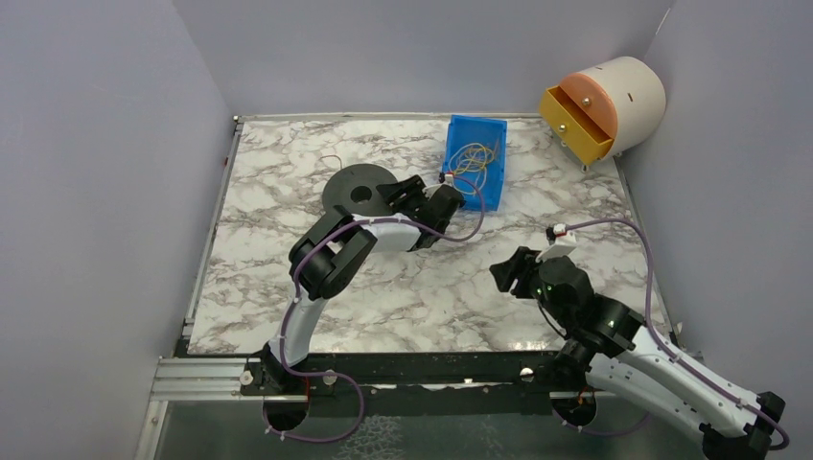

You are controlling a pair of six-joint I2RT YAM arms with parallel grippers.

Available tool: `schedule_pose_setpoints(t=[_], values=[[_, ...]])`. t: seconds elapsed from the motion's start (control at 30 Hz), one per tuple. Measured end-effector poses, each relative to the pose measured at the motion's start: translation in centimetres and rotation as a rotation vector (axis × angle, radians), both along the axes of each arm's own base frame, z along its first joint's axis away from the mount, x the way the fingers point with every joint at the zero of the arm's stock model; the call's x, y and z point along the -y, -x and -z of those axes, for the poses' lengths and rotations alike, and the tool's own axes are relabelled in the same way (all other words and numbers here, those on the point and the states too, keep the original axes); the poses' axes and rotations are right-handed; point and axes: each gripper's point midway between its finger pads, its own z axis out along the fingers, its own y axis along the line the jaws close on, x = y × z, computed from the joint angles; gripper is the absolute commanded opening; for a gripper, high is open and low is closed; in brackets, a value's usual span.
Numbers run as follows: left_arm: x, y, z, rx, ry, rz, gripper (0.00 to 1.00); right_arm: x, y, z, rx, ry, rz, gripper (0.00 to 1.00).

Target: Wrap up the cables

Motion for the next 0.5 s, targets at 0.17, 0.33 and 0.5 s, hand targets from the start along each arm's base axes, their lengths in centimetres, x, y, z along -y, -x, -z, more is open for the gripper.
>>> schedule_pose_setpoints(t=[0.17,0.33,0.5], values=[[0.4,0.1,0.9,-0.023,0.086,-0.006,0.66,-0.1,-0.1,0.3,-0.008,0.009,-0.002,0.58],[1.0,0.6,2.6,-0.066,0.186,-0.002,0.77,-0.1,-0.1,0.5,-0.013,0.02,-0.005,0.58],[1.7,1.4,3.7,-0.11,0.286,0.001,0.85,-0.1,-0.1,0.3,-0.01,0.019,-0.006,0.59]])
